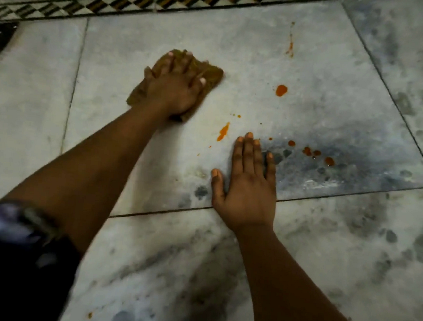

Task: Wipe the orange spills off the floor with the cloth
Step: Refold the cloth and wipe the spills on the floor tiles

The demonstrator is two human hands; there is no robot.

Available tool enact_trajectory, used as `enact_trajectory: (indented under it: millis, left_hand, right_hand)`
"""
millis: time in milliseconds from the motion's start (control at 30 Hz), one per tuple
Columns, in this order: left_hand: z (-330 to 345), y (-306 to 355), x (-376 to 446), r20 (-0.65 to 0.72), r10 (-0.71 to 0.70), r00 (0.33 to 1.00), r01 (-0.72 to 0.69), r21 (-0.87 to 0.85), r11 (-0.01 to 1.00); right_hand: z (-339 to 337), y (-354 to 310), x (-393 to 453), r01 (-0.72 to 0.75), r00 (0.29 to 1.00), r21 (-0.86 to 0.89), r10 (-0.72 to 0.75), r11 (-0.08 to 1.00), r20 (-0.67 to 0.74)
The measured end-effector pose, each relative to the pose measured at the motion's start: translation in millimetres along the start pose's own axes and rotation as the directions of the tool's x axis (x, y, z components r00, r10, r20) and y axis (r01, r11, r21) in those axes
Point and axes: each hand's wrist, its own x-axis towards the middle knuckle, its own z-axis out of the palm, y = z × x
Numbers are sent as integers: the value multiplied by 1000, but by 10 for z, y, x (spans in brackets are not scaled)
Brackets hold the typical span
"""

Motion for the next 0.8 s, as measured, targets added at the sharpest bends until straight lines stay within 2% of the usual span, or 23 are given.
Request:
enact_trajectory:
  millis: [67, 167, 233, 333, 400, 467, 533, 600, 633, 700, 800]
  left_hand:
    - [-20, 240, 61, 17, -18, 1000, 19, -45, 999]
    - [57, 470, -188, 54, 120, 991, -119, -25, 993]
    - [130, 308, -520, 59, 154, 986, -156, 19, 988]
    - [149, -74, -801, 0, -39, 999, 39, 14, 999]
    - [141, -103, -812, 7, -176, 984, 176, -38, 984]
    - [131, 105, -857, 37, -206, 978, 209, -100, 973]
    - [148, 362, -1062, 62, -145, 987, 153, -137, 979]
    - [235, 454, -1427, 51, -65, 997, 70, -101, 992]
    - [283, 412, -1623, 14, -45, 999, 46, -70, 996]
    - [327, 284, -1918, -88, -49, 995, 50, 5, 999]
    - [304, 227, -1845, -162, -116, 980, 120, 11, 993]
  right_hand:
    - [4, -7, -11, 5, 1000, -6, -5, 1000, 8]
    - [-1, -10, -20, 18, 999, -22, -18, 1000, 28]
    - [-21, -14, -23, 38, 998, -14, -38, 999, 49]
    - [-44, 10, -21, 28, 995, -23, -25, 999, 101]
    - [-44, 46, -14, 28, 993, -26, -25, 999, 112]
    - [-83, 53, -6, 53, 992, 41, -57, 998, 114]
    - [-191, 102, -8, 79, 990, 202, -100, 976, 98]
    - [-326, 326, -70, 58, 998, 320, -65, 946, 12]
    - [-394, 501, -128, 34, 998, 321, -17, 946, -56]
    - [-561, 948, -255, -33, 991, 219, 61, 975, -120]
    - [-718, 1546, -335, -127, 990, 22, 128, 992, -58]
